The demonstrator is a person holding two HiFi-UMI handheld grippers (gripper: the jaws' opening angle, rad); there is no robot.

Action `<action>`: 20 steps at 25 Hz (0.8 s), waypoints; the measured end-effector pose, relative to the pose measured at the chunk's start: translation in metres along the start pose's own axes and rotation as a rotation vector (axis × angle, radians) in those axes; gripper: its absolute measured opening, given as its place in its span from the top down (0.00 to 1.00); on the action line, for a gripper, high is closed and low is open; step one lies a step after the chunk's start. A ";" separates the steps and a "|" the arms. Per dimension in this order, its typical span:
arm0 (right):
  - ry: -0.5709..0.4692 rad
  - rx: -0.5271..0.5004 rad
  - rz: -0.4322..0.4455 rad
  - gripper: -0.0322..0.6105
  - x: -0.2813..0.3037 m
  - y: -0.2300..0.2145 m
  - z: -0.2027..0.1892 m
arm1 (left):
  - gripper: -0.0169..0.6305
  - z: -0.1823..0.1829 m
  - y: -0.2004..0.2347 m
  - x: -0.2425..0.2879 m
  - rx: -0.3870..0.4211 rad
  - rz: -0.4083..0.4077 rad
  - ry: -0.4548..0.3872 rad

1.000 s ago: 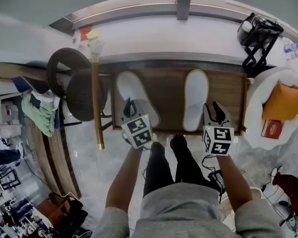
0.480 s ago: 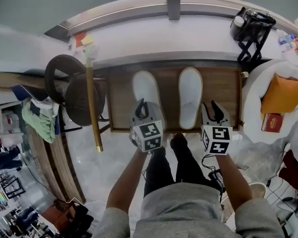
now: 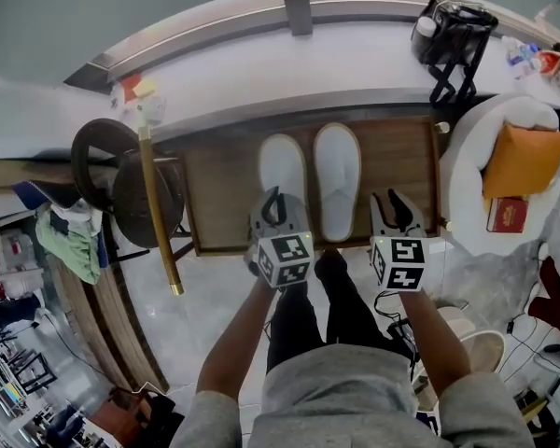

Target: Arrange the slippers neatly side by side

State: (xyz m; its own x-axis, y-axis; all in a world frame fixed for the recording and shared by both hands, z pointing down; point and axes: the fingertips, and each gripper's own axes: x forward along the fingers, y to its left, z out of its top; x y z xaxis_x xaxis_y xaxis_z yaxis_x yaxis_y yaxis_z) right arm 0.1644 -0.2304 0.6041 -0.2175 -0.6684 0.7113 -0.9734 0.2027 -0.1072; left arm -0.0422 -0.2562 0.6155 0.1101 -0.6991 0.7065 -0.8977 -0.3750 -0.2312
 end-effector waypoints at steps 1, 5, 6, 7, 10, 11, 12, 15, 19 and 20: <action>0.001 0.005 -0.003 0.73 -0.001 -0.002 -0.001 | 0.93 0.000 -0.002 0.002 0.004 -0.003 0.000; 0.012 0.008 -0.011 0.73 -0.002 -0.007 -0.007 | 0.93 0.003 -0.005 0.007 0.014 -0.009 0.001; 0.014 0.006 -0.011 0.73 -0.003 -0.007 -0.008 | 0.93 0.005 -0.006 0.007 0.013 -0.008 -0.004; 0.016 0.005 -0.012 0.73 -0.003 -0.008 -0.009 | 0.93 0.007 -0.006 0.007 0.011 -0.005 -0.011; 0.021 0.005 -0.015 0.73 -0.003 -0.012 -0.010 | 0.93 0.012 -0.007 0.005 0.006 0.007 -0.034; 0.022 0.004 -0.015 0.73 -0.003 -0.012 -0.010 | 0.93 0.012 -0.007 0.005 0.010 0.010 -0.037; 0.024 0.003 -0.016 0.73 -0.003 -0.012 -0.010 | 0.93 0.012 -0.006 0.006 0.015 0.013 -0.037; 0.026 0.000 -0.016 0.73 -0.001 -0.012 -0.009 | 0.93 0.010 -0.005 0.012 0.024 0.015 -0.028; 0.031 -0.001 -0.017 0.74 0.000 -0.012 -0.012 | 0.93 0.004 -0.008 0.018 0.013 0.006 -0.011; 0.033 0.000 -0.017 0.74 0.001 -0.012 -0.012 | 0.93 0.003 -0.010 0.020 0.012 0.001 -0.006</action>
State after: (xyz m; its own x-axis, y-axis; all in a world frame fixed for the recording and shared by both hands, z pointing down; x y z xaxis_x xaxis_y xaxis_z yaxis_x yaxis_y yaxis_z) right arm 0.1772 -0.2247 0.6143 -0.1984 -0.6479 0.7354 -0.9769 0.1913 -0.0949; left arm -0.0297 -0.2681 0.6297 0.1115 -0.7032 0.7022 -0.8925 -0.3816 -0.2404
